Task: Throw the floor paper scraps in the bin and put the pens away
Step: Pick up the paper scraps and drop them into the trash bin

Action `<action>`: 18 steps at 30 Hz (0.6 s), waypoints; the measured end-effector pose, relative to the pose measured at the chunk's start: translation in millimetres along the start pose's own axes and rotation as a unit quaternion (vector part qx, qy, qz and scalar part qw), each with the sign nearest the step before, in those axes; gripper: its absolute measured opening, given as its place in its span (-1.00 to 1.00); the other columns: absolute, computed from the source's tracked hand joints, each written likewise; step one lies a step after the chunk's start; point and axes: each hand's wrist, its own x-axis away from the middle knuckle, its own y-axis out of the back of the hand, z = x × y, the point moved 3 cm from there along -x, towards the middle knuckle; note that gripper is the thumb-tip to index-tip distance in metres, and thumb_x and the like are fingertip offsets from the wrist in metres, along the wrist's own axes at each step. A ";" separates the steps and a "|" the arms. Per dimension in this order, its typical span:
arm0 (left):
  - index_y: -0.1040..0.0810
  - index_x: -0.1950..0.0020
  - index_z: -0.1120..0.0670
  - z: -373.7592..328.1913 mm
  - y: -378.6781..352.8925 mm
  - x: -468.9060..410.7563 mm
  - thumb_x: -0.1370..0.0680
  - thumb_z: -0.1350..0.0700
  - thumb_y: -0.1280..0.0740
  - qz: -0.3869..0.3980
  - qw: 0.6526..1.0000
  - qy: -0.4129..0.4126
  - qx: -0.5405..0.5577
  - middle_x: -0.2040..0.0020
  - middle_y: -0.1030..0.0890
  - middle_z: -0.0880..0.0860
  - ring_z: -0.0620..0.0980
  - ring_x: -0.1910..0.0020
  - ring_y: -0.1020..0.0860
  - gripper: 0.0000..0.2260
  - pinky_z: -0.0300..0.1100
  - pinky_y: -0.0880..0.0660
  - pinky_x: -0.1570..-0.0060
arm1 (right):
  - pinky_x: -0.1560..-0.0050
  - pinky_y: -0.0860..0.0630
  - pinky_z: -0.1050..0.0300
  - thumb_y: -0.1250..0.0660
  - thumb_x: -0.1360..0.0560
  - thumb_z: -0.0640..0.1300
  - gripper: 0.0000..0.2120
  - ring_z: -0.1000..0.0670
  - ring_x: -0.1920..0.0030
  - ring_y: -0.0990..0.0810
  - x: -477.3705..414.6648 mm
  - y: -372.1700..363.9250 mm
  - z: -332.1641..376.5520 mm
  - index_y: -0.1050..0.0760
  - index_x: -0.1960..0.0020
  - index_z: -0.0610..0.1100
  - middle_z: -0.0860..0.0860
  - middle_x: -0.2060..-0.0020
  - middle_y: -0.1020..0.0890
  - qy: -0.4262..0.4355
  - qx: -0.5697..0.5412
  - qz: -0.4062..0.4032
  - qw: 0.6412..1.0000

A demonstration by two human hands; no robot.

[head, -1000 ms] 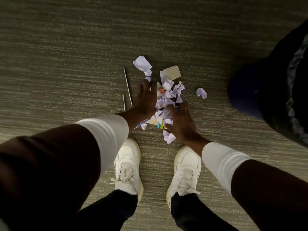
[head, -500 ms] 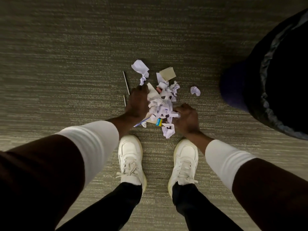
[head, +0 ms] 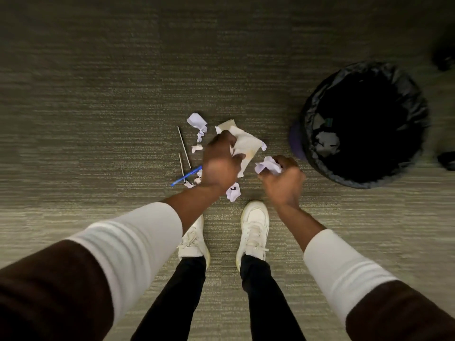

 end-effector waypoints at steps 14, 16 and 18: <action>-0.57 -0.18 0.19 -194.2 -93.2 3.3 -0.49 0.17 -0.50 0.094 0.993 -0.036 0.067 -0.12 -0.67 0.17 0.16 -0.09 -0.64 -0.71 -0.09 -0.53 -0.04 | 0.02 -0.68 0.02 -0.55 -0.30 0.10 -0.56 -0.05 0.04 -0.73 -62.2 165.8 -37.5 -0.67 -0.09 -0.11 -0.02 0.05 -0.76 -0.182 -0.119 -0.122 0.969; -0.54 -0.27 0.20 -206.5 -109.3 0.4 -0.51 0.18 -0.48 0.142 0.988 -0.033 0.052 -0.23 -0.64 0.17 0.15 -0.21 -0.61 -0.64 -0.06 -0.53 -0.16 | -0.01 -0.71 -0.04 -0.57 -0.23 0.15 -0.48 -0.05 0.02 -0.75 -93.0 165.0 -87.5 -0.62 -0.11 -0.03 0.04 0.02 -0.75 -0.212 -0.128 -0.098 0.964; -0.51 -0.32 0.16 -212.3 -120.8 0.1 -0.47 0.21 -0.48 0.175 0.982 -0.044 0.064 -0.24 -0.64 0.16 0.16 -0.24 -0.60 -0.57 -0.05 -0.55 -0.18 | 0.08 -0.74 -0.12 -0.63 -0.08 0.16 -0.37 -0.05 0.07 -0.77 -118.5 163.6 -128.9 -0.60 -0.10 0.00 0.06 0.05 -0.76 -0.235 -0.149 -0.091 0.956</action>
